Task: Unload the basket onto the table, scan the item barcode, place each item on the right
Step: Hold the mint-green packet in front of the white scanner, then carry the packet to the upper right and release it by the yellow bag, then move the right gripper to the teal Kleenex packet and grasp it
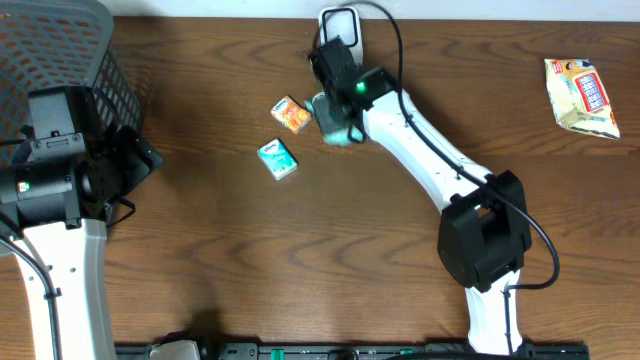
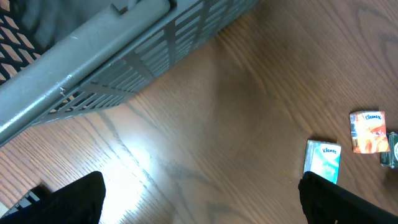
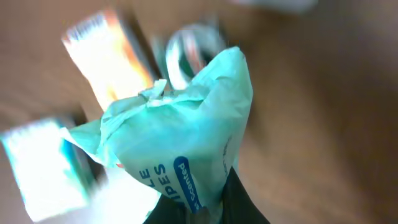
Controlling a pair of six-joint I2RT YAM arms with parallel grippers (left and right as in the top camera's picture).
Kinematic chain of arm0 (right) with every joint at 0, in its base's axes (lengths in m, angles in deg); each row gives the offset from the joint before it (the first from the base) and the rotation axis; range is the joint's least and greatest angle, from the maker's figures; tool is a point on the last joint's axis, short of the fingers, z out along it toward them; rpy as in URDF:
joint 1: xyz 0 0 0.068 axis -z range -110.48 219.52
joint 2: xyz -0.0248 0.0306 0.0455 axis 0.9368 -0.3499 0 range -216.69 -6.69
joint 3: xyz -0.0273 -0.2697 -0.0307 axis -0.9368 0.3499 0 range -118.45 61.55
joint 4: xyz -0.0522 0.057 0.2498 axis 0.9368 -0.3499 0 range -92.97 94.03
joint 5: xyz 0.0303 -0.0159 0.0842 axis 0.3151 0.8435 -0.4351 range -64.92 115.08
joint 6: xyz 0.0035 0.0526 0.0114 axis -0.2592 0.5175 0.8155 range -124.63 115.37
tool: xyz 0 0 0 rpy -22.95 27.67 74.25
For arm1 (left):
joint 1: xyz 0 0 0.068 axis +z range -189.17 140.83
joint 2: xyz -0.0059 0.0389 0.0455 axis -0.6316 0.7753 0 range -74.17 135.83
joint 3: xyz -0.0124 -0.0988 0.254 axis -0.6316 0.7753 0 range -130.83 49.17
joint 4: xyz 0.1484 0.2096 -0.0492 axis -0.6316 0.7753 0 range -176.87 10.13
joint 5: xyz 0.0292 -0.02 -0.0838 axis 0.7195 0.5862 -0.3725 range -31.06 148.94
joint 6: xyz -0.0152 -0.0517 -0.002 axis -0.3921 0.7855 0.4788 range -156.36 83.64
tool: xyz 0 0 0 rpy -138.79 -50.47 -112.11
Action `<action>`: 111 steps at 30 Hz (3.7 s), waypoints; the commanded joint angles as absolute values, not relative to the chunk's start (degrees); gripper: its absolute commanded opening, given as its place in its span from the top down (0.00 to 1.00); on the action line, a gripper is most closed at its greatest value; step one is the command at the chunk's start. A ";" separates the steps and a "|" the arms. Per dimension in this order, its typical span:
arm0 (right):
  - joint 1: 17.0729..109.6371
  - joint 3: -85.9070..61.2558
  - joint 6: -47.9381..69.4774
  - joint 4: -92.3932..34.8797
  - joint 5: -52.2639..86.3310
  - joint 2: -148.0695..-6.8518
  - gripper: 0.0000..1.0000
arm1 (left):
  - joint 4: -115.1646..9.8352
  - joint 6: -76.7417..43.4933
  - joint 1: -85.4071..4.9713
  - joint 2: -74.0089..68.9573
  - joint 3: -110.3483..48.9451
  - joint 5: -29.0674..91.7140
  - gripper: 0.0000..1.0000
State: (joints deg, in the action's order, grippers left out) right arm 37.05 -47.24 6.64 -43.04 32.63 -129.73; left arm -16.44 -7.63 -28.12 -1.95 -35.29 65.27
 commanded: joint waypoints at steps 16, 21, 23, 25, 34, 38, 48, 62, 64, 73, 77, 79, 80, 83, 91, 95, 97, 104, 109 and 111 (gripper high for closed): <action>46.43 -49.36 13.39 -12.20 28.15 -129.95 0.99 | -16.39 -7.11 -27.92 -1.95 -35.42 65.44 0.03; 47.91 -49.36 12.89 -3.28 27.93 -133.18 0.99 | -16.37 -7.11 -27.92 -1.95 -35.42 65.44 0.02; 47.89 -49.36 10.73 0.98 28.04 -135.09 0.99 | -16.37 -7.11 -27.92 -1.95 -35.42 65.44 0.03; 47.72 -49.36 8.41 4.87 28.10 -137.12 0.99 | -16.37 -7.11 -27.92 -1.95 -35.42 65.44 0.02; 46.82 -49.34 4.06 13.29 31.62 -144.05 0.99 | -16.37 -7.11 -27.92 -1.95 -35.42 65.44 0.02; 46.97 -49.34 3.91 13.24 31.62 -144.18 0.99 | -16.37 -7.11 -27.92 -1.95 -35.42 65.44 0.02; 48.77 -49.36 2.55 7.10 36.54 -141.62 0.99 | -16.37 -7.11 -27.92 -1.95 -35.42 65.44 0.03; 63.76 -49.34 -10.06 -25.95 43.60 -132.92 0.99 | -16.37 -7.11 -27.92 -1.95 -35.42 65.44 0.02; 66.03 -49.21 -13.10 -30.49 43.60 -133.16 0.99 | -16.37 -7.11 -27.92 -1.95 -35.42 65.44 0.02; 76.98 -48.84 -13.73 -39.19 43.60 -133.36 0.94 | -16.37 -7.11 -27.92 -1.95 -35.42 65.44 0.02; 80.76 -48.09 -13.43 -39.83 43.60 -133.38 0.50 | -16.37 -7.11 -27.92 -1.95 -35.42 65.44 0.02; 81.97 -47.40 -11.55 -39.94 43.58 -133.38 0.29 | -16.37 -7.11 -27.92 -1.95 -35.42 65.44 0.02; 82.43 -47.18 -10.56 -40.11 43.56 -133.38 0.29 | -16.39 -7.11 -27.92 -1.95 -35.42 65.44 0.02; 83.08 -46.00 -9.78 -40.77 42.60 -133.38 0.29 | -16.39 -7.13 -27.92 -1.95 -35.42 65.44 0.02; 81.49 -45.23 -8.95 -41.40 30.68 -131.72 0.30 | -16.37 -7.11 -27.92 -1.95 -35.42 65.44 0.02; 78.91 -45.27 -6.56 -39.67 28.34 -127.11 0.30 | -16.37 -7.11 -27.92 -1.95 -35.42 65.44 0.02; 77.35 -45.27 -6.50 -39.24 25.04 -124.88 0.30 | -16.37 -7.11 -27.92 -1.95 -35.42 65.44 0.02; 70.47 -45.27 4.45 -39.32 1.37 -120.79 0.35 | -16.37 -7.11 -27.92 -1.95 -35.42 65.44 0.02; 63.69 -45.03 8.67 -43.72 -7.00 -121.47 0.37 | -16.37 -7.11 -27.92 -1.95 -35.42 65.44 0.02; 59.98 -44.29 8.58 -43.83 -6.17 -121.71 0.39 | -16.37 -7.11 -27.92 -1.95 -35.42 65.44 0.03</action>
